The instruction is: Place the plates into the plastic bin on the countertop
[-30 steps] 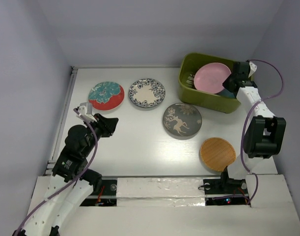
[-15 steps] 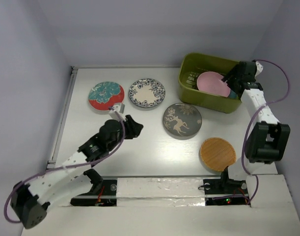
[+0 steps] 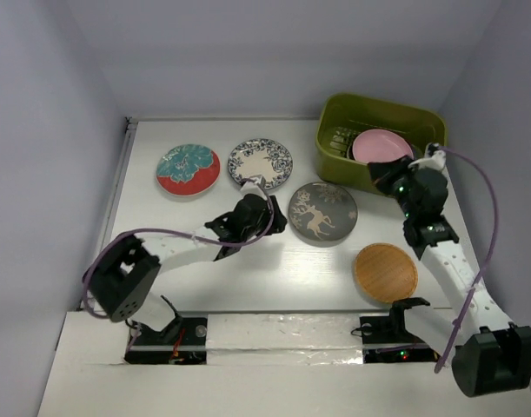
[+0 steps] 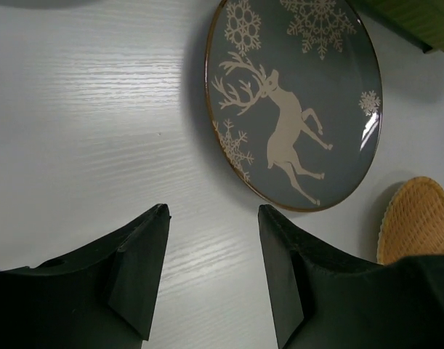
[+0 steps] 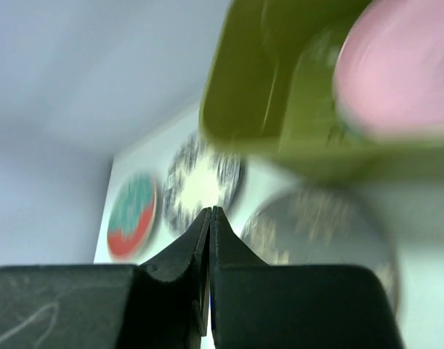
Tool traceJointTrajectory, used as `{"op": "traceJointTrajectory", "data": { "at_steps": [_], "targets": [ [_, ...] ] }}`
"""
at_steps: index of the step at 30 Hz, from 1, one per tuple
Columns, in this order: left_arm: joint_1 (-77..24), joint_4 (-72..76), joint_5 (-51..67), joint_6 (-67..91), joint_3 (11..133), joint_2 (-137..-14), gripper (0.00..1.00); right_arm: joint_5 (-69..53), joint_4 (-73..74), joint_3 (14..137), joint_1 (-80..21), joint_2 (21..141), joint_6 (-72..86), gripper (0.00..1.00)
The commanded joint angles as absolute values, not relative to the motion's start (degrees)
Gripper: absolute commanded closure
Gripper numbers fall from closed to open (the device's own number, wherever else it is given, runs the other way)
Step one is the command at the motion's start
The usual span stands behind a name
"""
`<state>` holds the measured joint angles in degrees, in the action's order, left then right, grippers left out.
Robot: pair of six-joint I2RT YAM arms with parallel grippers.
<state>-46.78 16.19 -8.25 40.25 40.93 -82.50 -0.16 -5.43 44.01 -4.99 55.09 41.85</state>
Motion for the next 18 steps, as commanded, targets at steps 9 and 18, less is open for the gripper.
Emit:
{"op": "traceJointTrajectory", "data": {
  "at_steps": [9, 18],
  "targets": [
    [-45.97, 29.43, -3.34, 46.49, 49.13, -100.18, 0.53, -10.01, -20.92, 24.61, -14.85, 41.92, 45.27, 0.87],
    [-44.74, 39.02, -2.81, 52.81, 47.9, -108.36, 0.57, -15.64, -24.69, 19.78, -15.38, 39.99, 45.0, 0.84]
  ]
}}
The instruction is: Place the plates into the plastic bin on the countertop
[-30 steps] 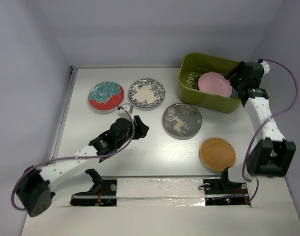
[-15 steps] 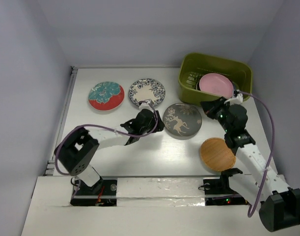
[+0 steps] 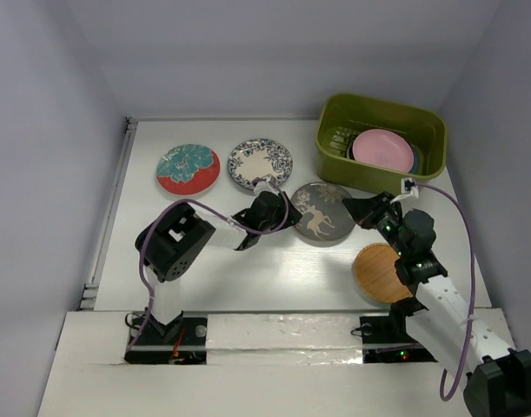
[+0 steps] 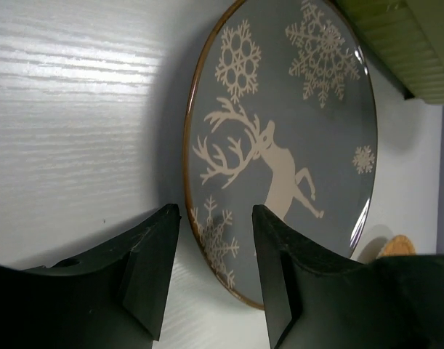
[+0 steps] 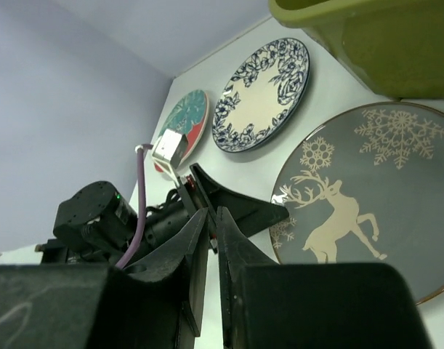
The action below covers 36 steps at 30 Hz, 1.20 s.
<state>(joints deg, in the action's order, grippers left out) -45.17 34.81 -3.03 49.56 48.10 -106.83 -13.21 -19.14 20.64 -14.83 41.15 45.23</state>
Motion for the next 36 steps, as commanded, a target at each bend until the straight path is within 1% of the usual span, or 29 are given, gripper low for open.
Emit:
{"op": "traceJointTrajectory", "data": {
  "at_steps": [1, 6, 9, 10, 11, 12, 14, 16, 20, 21, 23, 24, 27, 30, 32, 36],
  "targets": [
    [-44.74, 39.63, -2.81, 53.34, 47.47, -108.72, 0.57, -15.73, -24.96, 19.25, -15.38, 40.16, 45.0, 0.85],
    [-44.74, 42.01, -3.43, 56.51, 47.37, -111.26, 0.64, -16.44, -26.89, 18.55, -15.38, 40.87, 45.53, 0.84],
    [-44.74, 43.94, -3.95, 58.27, 46.93, -112.84, 0.66, -16.35, -26.81, 18.63, -15.38, 40.69, 45.44, 0.84],
    [-44.74, 44.29, -4.22, 58.62, 46.85, -113.2, 0.68, -16.7, -26.55, 18.81, -15.38, 40.69, 45.44, 0.84],
    [-44.74, 44.56, -4.48, 58.88, 46.58, -113.55, 0.76, -16.96, -26.28, 19.16, -15.38, 40.61, 45.27, 0.84],
    [-44.74, 45.08, -5.09, 59.06, 46.41, -113.9, 0.82, -17.31, -25.58, 19.07, -15.38, 40.52, 45.26, 0.84],
    [-44.74, 46.4, -5.71, 59.06, 44.92, -113.73, 1.0, -17.58, -25.05, 18.81, -15.91, 39.47, 45.35, 0.84],
    [-44.74, 47.54, -5.89, 59.24, 42.9, -111.89, 1.0, -17.75, -23.21, 18.28, -15.91, 38.85, 45.26, 0.83],
    [-44.21, 51.14, -6.51, 59.06, 34.66, -104.43, 1.0, -18.98, -21.27, 17.23, -17.05, 38.23, 44.39, 0.7],
    [-43.69, 51.59, -6.42, 59.06, 33.24, -100.5, 1.0, -18.98, -21.01, 16.88, -17.57, 38.32, 44.3, 0.61],
    [-43.16, 52.47, -5.89, 59.06, 29.03, -94.61, 1.0, -18.03, -21.01, 15.74, -18.19, 38.58, 44.21, 0.49],
    [-43.15, 52.73, -5.45, 59.24, 27.7, -92.83, 1.0, -17.76, -20.92, 15.38, -18.19, 38.76, 44.21, 0.38],
    [-41.58, 54.92, -3.0, 60.38, 22.78, -86.6, 1.0, -16.44, -21.53, 14.07, -18.81, 40.25, 44.12, 0.23],
    [-39.21, 59.49, 1.04, 62.22, 18.2, -81.59, 1.0, -15.56, -22.23, 13.45, -19.34, 43.32, 43.86, 0.18],
    [-37.98, 60.2, 3.68, 62.58, 16.88, -79.11, 1.0, -15.47, -23.37, 13.36, -19.95, 46.47, 44.12, 0.17],
    [-36.91, 59.77, 6.41, 62.14, 16.17, -72.09, 1.0, -15.55, -26.7, 13.54, -21.09, 51.92, 44.12, 0.13]
  ]
}}
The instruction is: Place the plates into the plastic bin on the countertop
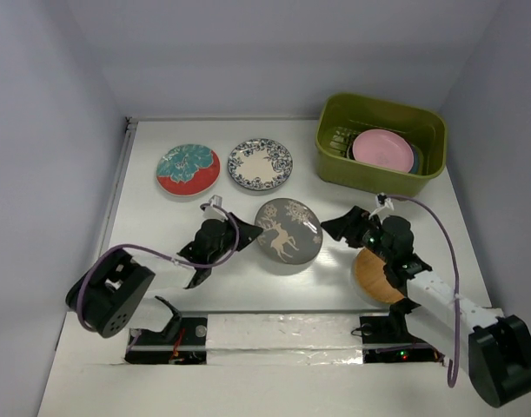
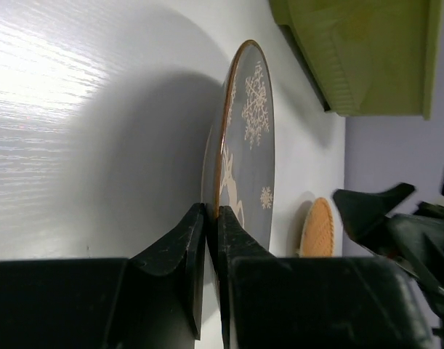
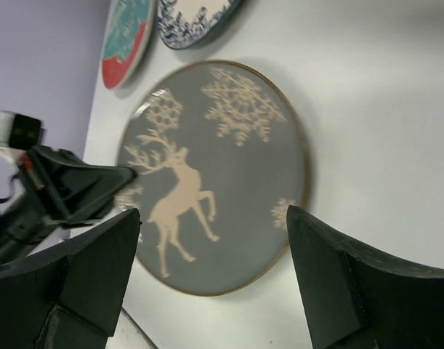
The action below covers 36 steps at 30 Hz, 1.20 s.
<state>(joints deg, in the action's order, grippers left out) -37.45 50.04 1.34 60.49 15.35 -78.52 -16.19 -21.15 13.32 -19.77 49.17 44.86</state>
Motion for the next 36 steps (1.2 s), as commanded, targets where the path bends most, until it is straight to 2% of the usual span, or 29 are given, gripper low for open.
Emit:
{"op": "traceJointTrajectory", "data": {
  "at_steps": [1, 11, 13, 14, 15, 16, 17, 18, 20, 21, 22, 23, 25, 26, 29, 32, 34, 36],
  "targets": [
    [-36.3, 59.77, 7.11, 62.23, 16.0, -71.03, 1.0, -15.56, -27.41, 13.62, -21.09, 52.99, 44.3, 0.13],
    [-33.49, 61.08, 15.46, 63.54, 15.29, -62.41, 1.0, -20.1, -36.02, 13.8, -22.15, 62.14, 46.04, 0.1],
    [-32.96, 61.78, 16.95, 63.72, 15.47, -62.4, 1.0, -21.61, -39.37, 13.62, -22.15, 62.93, 47.02, 0.16],
    [-32.96, 62.48, 17.66, 64.33, 15.56, -62.49, 1.0, -22.93, -40.16, 13.71, -22.15, 63.63, 47.28, 0.23],
    [-32.96, 63.97, 18.97, 64.68, 15.64, -62.75, 1.0, -23.64, -42.17, 13.71, -22.15, 63.89, 48.16, 0.37],
    [-32.96, 64.59, 19.51, 64.95, 15.64, -62.75, 1.0, -24.08, -43.49, 13.54, -22.15, 63.98, 48.86, 0.47],
    [-32.96, 65.03, 20.03, 64.95, 15.64, -62.84, 1.0, -24.52, -44.81, 12.93, -22.15, 63.64, 50.52, 0.61],
    [-32.96, 64.69, 19.95, 64.86, 15.73, -62.58, 1.0, -24.7, -46.13, 12.92, -22.15, 63.2, 51.06, 0.81],
    [-32.96, 61.55, 19.16, 64.16, 16.17, -61.97, 1.0, -24.18, -46.14, 12.83, -22.15, 61.88, 52.46, 0.96],
    [-32.96, 60.04, 18.99, 62.86, 16.43, -61.35, 1.0, -23.73, -45.27, 13.18, -22.15, 60.13, 52.82, 1.0],
    [-32.96, 58.64, 18.72, 62.23, 16.78, -61.09, 0.97, -23.3, -44.31, 13.53, -22.15, 58.99, 53.0, 1.0],
    [-32.96, 57.41, 18.72, 61.62, 17.14, -60.65, 0.87, -22.16, -43.34, 13.97, -22.15, 57.76, 53.26, 1.0],
    [-32.96, 56.25, 19.16, 60.12, 16.79, -59.33, 0.76, -20.05, -39.48, 16.07, -22.15, 52.93, 54.05, 1.0],
    [-32.96, 55.81, 19.16, 59.68, 16.35, -58.72, 0.67, -17.43, -37.2, 17.56, -22.15, 51.17, 53.7, 1.0],
    [-34.62, 50.12, 17.24, 55.82, 17.13, -55.56, 0.59, -13.2, -27.71, 25.73, -21.28, 46.15, 52.83, 1.0],
    [-38.92, 42.64, 11.09, 51.17, 18.28, -52.13, 0.57, -7.67, -19.0, 35.63, -18.21, 45.0, 49.05, 1.0],
    [-41.47, 38.59, 5.38, 49.49, 18.63, -50.1, 0.57, -8.43, -16.7, 39.62, -14.96, 46.31, 47.64, 1.0],
    [-44.46, 35.88, 1.17, 47.73, 19.16, -49.14, 0.57, -14.31, -16.79, 44.7, -8.13, 49.82, 48.42, 1.0]
  ]
}}
